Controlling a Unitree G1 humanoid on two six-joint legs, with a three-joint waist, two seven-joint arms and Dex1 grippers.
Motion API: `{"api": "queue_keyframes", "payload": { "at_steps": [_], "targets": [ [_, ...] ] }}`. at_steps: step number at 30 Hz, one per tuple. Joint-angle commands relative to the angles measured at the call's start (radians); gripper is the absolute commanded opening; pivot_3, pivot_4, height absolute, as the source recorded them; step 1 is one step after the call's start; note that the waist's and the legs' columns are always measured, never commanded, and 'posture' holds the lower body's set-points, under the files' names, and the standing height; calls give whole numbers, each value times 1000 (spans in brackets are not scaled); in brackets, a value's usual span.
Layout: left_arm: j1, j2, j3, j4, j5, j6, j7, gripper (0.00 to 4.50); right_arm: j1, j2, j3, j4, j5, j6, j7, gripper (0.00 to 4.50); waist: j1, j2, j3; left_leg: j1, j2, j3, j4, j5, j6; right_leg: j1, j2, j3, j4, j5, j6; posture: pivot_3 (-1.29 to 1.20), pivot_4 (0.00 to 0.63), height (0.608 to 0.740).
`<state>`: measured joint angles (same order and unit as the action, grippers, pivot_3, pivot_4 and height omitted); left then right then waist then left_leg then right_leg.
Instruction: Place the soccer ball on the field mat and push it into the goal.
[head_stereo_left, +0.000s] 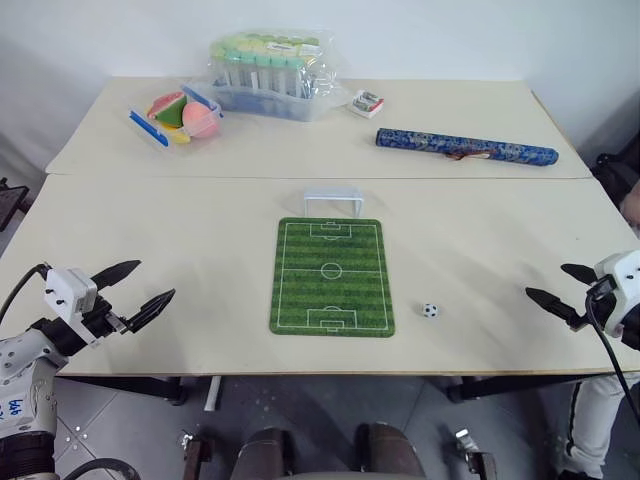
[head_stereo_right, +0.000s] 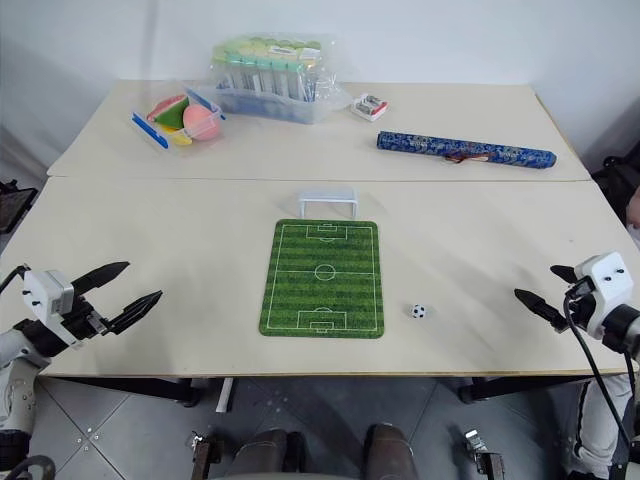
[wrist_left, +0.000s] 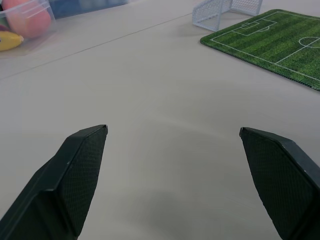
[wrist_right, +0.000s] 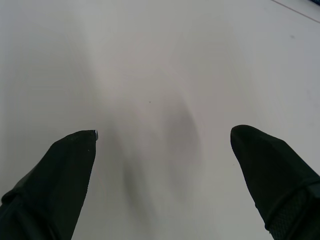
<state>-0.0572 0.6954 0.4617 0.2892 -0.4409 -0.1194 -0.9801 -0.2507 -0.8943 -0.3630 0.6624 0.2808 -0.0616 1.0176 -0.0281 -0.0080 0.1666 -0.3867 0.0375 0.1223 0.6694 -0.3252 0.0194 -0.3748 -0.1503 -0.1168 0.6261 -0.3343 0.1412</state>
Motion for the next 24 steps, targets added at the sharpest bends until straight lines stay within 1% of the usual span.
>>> {"api": "queue_keyframes", "payload": {
  "at_steps": [1,4,7,11,17,20,22,24],
  "targets": [
    [-4,18,16,-26,-18,20,13,4500,10,-44,-34,-18,7,9,-15,4483,0,0,0,0,0,0,0,0,0,0,0,0,0,0,0,0,150,740],
    [-13,10,24,-54,-32,72,53,4500,23,-59,-20,-61,-8,36,-23,4483,1,0,0,0,0,0,0,0,0,0,0,0,0,0,0,0,150,740],
    [-26,19,14,-80,-39,109,56,4500,30,-100,34,-165,-39,134,-11,4483,1,1,0,0,0,0,0,0,0,0,0,0,1,0,0,0,150,740],
    [-39,19,-13,-123,-51,151,32,4500,8,-124,69,-288,-10,213,57,4483,-1,1,0,0,1,0,1,0,0,0,1,0,1,0,0,0,150,740],
    [-81,-11,-91,-136,-88,96,-150,4500,-68,-129,210,-482,7,289,214,4483,1,1,1,0,1,0,3,0,0,0,1,0,1,0,0,0,150,740],
    [-85,-28,-130,-123,-115,55,-278,4500,-120,-125,313,-506,-27,257,309,4483,4,1,1,-1,1,0,3,0,0,0,1,0,1,0,0,0,150,740],
    [-91,-46,-125,-123,-162,59,-329,4500,-152,-114,358,-510,-32,249,349,4483,5,1,1,-2,-1,-1,4,-1,1,0,1,-1,1,0,0,0,150,740],
    [-93,-49,-127,-109,-173,50,-382,4500,-190,-98,404,-504,-39,238,386,4483,4,1,1,-3,-1,-2,6,-1,1,0,1,-2,1,0,0,0,150,740]
  ]
}}
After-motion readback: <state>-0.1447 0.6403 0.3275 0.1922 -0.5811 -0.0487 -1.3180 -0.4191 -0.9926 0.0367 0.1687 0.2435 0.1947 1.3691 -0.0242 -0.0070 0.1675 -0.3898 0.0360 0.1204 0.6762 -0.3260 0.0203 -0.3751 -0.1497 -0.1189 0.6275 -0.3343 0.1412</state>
